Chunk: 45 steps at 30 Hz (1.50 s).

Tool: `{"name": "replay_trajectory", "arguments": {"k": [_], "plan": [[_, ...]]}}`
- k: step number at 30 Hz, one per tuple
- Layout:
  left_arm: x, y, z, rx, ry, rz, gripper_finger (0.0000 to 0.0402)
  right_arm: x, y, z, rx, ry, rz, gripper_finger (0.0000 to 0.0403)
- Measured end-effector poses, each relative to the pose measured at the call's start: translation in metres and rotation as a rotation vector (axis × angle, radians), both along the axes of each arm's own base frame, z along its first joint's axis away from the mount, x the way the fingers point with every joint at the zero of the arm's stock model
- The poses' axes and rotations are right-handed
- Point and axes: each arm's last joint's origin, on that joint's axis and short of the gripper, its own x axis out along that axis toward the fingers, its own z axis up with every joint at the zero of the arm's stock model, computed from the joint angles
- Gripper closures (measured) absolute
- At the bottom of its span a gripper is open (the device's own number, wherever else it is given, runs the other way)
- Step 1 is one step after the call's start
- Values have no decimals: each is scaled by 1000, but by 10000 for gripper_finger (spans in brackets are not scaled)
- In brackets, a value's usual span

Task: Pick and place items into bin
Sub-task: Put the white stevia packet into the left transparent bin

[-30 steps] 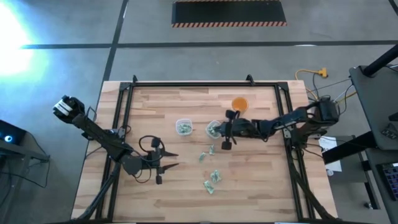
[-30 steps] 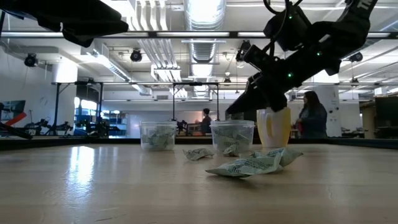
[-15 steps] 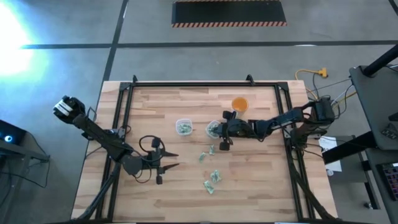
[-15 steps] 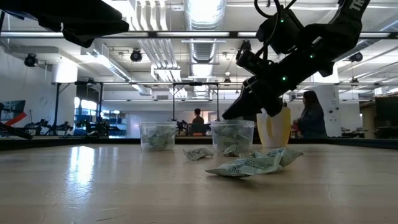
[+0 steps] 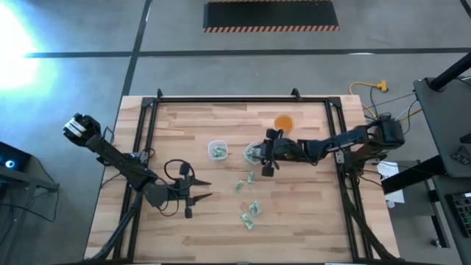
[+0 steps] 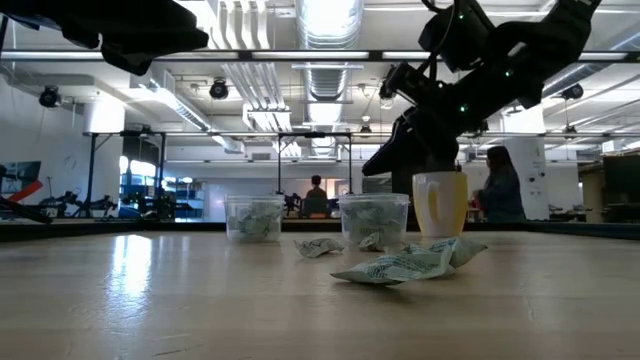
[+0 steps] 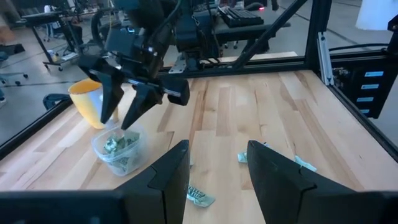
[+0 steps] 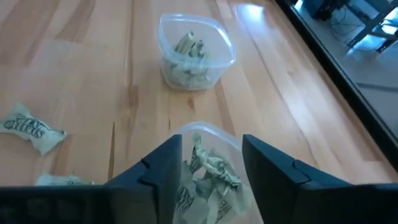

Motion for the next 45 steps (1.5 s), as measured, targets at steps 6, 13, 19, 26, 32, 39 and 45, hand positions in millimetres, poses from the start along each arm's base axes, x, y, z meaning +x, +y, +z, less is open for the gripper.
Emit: {"name": "replay_trajectory", "arguments": {"k": [6, 13, 19, 26, 32, 39, 45], "plan": [[0, 1, -3, -72, -1, 16, 257, -5, 3, 14, -13, -22, 34, 223], [13, -3, -20, -101, 17, 43, 257, -18, 20, 40, 34, -67, 257, 224], [32, -8, -33, -45, 44, 22, 257, -35, 40, 63, 59, -106, 434, 234], [50, -19, -36, 20, 77, -9, 257, -50, 55, 73, 64, -93, 502, 237], [64, -18, -47, 20, 112, 1, 258, -53, 57, 69, 96, -42, 493, 239], [91, -4, -69, -65, 153, 115, 258, -53, 57, 63, 118, -1, 481, 243], [101, 0, -82, -152, 166, 177, 258, -56, 57, 56, 121, 36, 480, 244]]}}
